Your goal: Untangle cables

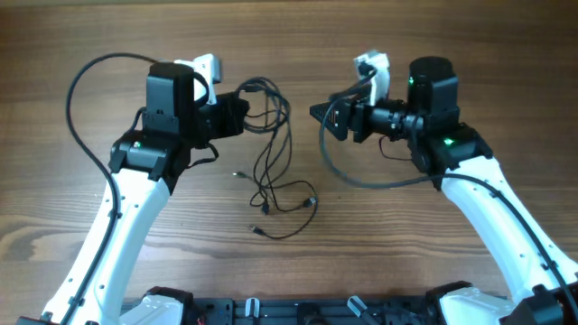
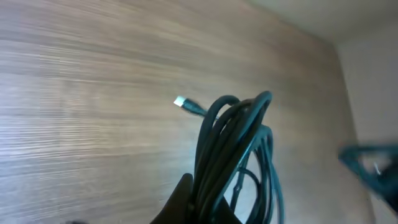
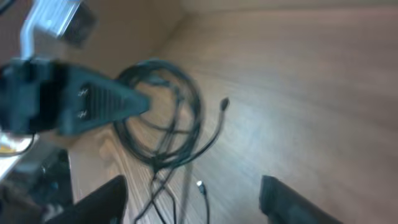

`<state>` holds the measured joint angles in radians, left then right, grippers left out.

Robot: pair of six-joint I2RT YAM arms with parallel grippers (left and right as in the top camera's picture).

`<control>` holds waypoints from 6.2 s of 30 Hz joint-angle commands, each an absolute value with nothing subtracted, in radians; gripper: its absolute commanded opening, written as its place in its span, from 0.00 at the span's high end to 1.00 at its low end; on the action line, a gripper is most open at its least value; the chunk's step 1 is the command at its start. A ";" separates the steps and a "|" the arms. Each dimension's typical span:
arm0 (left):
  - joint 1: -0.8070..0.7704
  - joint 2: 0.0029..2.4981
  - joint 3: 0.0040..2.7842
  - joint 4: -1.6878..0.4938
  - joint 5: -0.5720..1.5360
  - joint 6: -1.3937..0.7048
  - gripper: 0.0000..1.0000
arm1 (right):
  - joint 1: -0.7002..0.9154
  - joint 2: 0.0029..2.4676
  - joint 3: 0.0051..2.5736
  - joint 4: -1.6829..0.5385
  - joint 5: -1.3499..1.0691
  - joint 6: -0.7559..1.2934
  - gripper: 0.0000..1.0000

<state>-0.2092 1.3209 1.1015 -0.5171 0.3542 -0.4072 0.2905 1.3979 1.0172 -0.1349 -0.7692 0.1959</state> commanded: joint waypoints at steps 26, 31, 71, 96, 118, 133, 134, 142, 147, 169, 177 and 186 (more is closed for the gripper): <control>-0.324 1.308 1.111 -0.488 0.095 -0.670 0.96 | 0.485 1.324 1.022 -0.195 -0.697 0.070 0.95; -0.322 1.308 1.111 -0.512 0.095 -0.588 0.96 | 0.392 1.328 1.022 -0.131 -0.676 0.303 0.62; 0.048 1.314 1.111 -0.831 0.160 -0.741 0.00 | 0.652 2.030 1.022 0.397 -0.502 0.870 0.52; -0.185 1.779 1.111 -0.642 0.155 -0.894 0.96 | 0.564 1.917 1.022 0.034 -0.546 0.685 0.95; -0.146 1.781 0.850 -0.658 -0.334 -0.895 0.96 | -0.035 0.794 1.022 -0.004 0.263 0.133 0.96; -0.094 1.781 0.835 -0.674 -0.331 -0.895 0.96 | -0.607 1.389 1.022 0.394 0.627 -0.169 0.96; -0.094 1.781 0.835 -0.673 -0.315 -0.895 0.96 | -0.653 1.445 1.022 0.373 0.622 -0.178 0.96; -0.094 1.781 0.835 -0.661 -0.189 -0.896 0.96 | -0.817 1.824 1.022 0.093 0.147 -0.024 0.95; -0.094 1.781 0.835 -0.654 -0.163 -0.896 0.96 | -0.816 1.804 1.076 0.136 0.189 -0.027 0.88; -0.094 1.781 0.835 -0.535 -0.139 -0.898 0.94 | -0.811 1.803 0.926 -0.366 0.032 0.133 0.08; -0.094 1.781 0.835 -0.534 -0.139 -0.898 0.93 | -0.811 1.803 0.866 -0.244 -0.013 0.191 0.96; -0.094 1.781 0.835 -0.582 -0.138 -0.898 0.94 | -0.811 1.687 1.229 -0.203 -0.139 0.210 0.96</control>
